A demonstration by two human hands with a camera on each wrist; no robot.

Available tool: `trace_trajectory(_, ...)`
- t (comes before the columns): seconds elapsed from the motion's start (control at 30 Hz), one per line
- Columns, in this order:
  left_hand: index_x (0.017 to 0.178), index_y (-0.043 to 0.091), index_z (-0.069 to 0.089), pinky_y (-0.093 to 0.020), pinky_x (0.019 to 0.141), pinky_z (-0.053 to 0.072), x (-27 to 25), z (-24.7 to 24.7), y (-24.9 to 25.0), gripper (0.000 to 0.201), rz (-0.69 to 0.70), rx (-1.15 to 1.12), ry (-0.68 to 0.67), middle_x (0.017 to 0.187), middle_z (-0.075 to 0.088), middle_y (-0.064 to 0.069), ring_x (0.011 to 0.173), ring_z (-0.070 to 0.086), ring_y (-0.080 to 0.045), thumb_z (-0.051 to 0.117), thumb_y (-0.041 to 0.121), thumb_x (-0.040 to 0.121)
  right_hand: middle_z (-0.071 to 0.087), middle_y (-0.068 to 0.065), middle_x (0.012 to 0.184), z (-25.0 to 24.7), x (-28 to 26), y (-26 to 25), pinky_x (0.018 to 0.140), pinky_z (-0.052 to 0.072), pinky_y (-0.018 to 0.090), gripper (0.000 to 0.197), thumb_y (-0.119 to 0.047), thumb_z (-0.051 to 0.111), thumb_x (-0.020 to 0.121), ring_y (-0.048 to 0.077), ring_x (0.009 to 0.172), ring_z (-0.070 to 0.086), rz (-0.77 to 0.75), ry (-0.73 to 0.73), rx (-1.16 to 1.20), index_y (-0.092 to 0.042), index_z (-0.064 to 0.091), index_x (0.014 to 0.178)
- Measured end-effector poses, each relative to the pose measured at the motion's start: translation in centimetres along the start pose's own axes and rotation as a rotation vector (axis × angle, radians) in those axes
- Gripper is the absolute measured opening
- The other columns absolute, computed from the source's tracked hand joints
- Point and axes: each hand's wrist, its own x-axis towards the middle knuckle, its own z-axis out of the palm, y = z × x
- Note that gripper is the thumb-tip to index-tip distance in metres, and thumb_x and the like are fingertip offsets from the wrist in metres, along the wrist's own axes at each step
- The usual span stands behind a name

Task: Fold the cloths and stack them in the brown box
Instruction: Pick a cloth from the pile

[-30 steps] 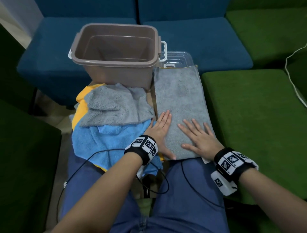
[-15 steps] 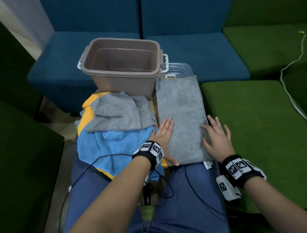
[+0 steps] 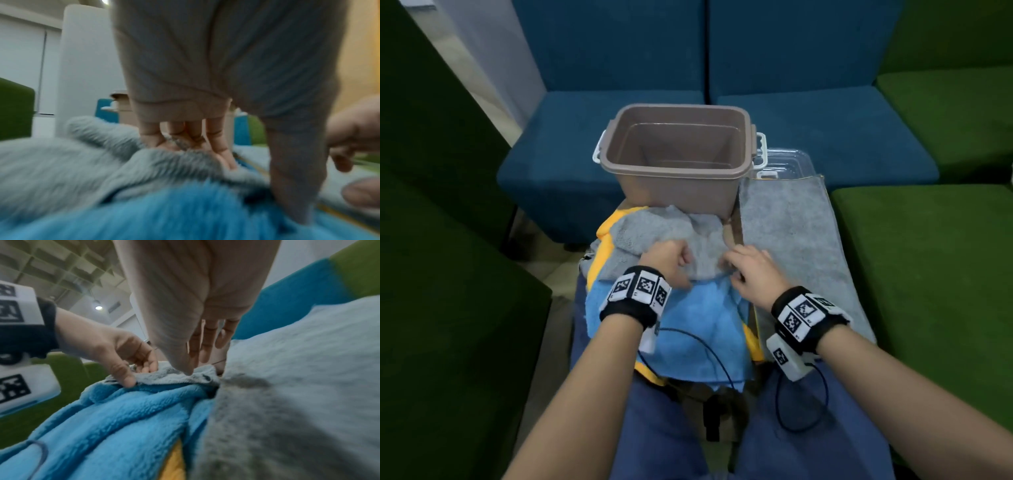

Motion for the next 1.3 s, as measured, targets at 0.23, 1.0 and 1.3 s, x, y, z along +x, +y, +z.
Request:
trace_trajectory(0.23,0.075,0.02,0.06,-0.026,0.068,0.049,0.7,1.8,-1.0,0.021,0.037,-0.217,0.101,0.065,0.053,0.006,0.062,0.049,-0.011,0.08,0.025,0.074,0.065,-0.001,0.113,1.3,2.2,-1.0,0.088,0.037,0.035,0.023,-0.019,0.05,0.096,0.024,0.107,0.056,0.09,-0.022,-0.058,-0.023,0.066,0.111)
trace_trajectory(1.0,0.092,0.013,0.062,-0.026,0.088,0.044,-1.8,-12.0,4.8,0.049,0.456,-0.462,0.709,0.087,0.062,0.007,0.092,0.058,-0.019,0.032,-0.005,0.056,0.06,0.015,0.082,-17.9,0.7,3.3,0.067,0.037,0.031,0.023,-0.015,0.047,0.098,0.023,0.075,0.053,0.091,1.062,0.231,-0.001,0.063,0.09)
trace_trajectory(1.3,0.097,0.009,0.072,-0.029,0.087,0.047,-3.1,-16.1,4.9,0.052,0.468,-0.499,0.925,0.091,0.064,0.0,0.09,0.059,-0.015,0.037,-0.007,0.063,0.054,0.015,0.087,-21.6,0.9,4.0,0.072,0.035,0.016,0.032,-0.029,0.054,0.097,0.001,0.079,0.042,0.119,1.272,0.228,-0.001,0.067,0.09)
